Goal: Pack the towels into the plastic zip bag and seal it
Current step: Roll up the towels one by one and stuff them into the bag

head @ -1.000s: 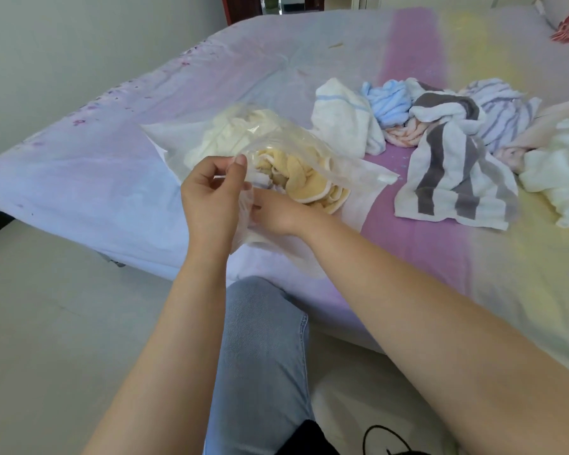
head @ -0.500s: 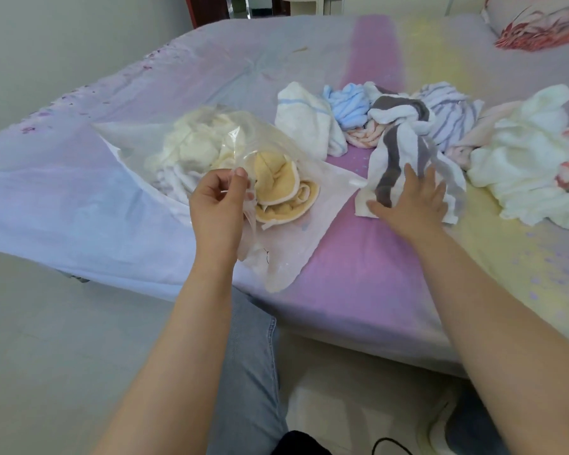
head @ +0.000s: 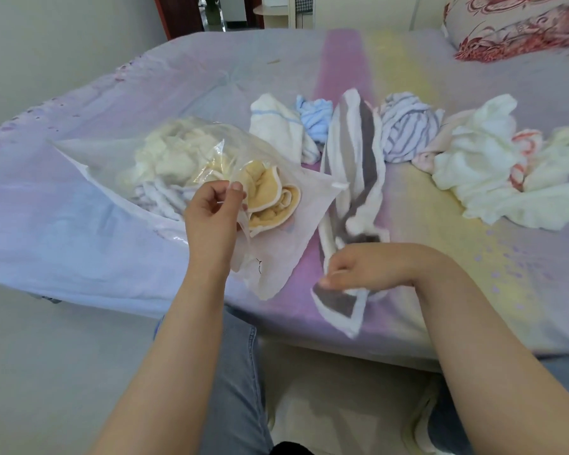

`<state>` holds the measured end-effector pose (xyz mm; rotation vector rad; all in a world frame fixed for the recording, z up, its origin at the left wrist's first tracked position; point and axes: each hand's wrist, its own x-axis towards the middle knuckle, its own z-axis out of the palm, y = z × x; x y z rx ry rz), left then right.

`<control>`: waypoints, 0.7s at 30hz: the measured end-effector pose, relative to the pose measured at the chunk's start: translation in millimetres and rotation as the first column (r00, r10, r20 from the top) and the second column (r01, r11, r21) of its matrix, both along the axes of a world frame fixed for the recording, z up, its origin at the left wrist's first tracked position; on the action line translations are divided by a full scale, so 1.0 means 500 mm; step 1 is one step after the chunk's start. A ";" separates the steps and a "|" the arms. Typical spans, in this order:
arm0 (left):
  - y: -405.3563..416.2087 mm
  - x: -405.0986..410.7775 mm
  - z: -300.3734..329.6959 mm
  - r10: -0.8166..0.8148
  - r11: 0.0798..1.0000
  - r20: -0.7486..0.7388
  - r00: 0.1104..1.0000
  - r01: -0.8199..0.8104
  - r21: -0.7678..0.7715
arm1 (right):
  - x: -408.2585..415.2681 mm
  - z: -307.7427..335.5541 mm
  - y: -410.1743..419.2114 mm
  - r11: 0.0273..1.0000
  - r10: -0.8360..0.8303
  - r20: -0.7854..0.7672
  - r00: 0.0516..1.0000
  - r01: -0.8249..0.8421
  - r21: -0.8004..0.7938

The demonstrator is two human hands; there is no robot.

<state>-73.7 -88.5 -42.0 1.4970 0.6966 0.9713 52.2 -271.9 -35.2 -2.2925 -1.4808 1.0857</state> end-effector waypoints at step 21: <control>0.014 -0.007 -0.012 0.003 1.000 0.032 0.999 -0.003 0.011 | 0.120 -0.119 0.069 0.532 -0.696 -0.212 0.686 0.691 0.489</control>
